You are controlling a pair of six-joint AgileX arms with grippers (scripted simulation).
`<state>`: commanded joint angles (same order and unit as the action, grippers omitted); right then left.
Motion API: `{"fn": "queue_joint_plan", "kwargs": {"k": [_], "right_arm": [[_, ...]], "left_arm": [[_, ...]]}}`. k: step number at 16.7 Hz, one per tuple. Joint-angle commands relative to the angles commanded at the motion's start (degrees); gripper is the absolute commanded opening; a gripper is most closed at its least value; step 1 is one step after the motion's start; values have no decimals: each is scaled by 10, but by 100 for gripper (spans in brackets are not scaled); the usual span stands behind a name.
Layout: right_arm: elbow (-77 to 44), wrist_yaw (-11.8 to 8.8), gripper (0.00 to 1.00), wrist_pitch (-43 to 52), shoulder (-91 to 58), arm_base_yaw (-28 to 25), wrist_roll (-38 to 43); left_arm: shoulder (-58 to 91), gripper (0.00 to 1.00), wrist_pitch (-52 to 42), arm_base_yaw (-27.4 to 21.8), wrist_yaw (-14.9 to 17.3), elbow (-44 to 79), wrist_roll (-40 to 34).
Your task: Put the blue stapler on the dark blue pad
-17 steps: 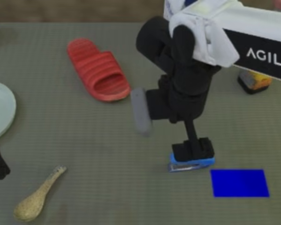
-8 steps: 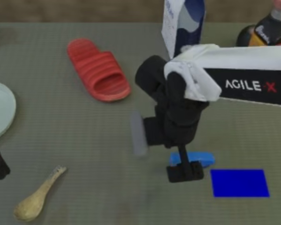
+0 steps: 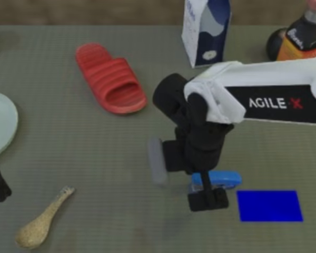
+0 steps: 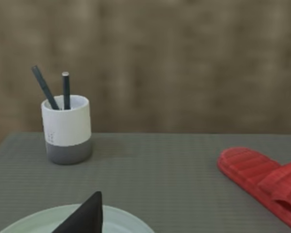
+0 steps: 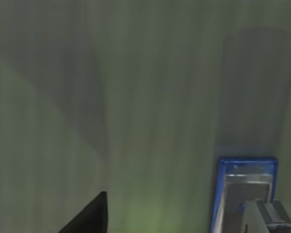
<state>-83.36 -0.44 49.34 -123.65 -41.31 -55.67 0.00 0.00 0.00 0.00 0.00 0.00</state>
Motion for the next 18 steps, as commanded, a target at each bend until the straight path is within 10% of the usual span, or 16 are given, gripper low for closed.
{"fn": "queue_joint_plan", "kwargs": {"k": [11, 18], "right_arm": [[0, 0, 2, 0, 0, 0, 0], [0, 0, 0, 0, 0, 0, 0]], "left_arm": [[0, 100, 0, 0, 0, 0, 0], [0, 100, 0, 0, 0, 0, 0]]}}
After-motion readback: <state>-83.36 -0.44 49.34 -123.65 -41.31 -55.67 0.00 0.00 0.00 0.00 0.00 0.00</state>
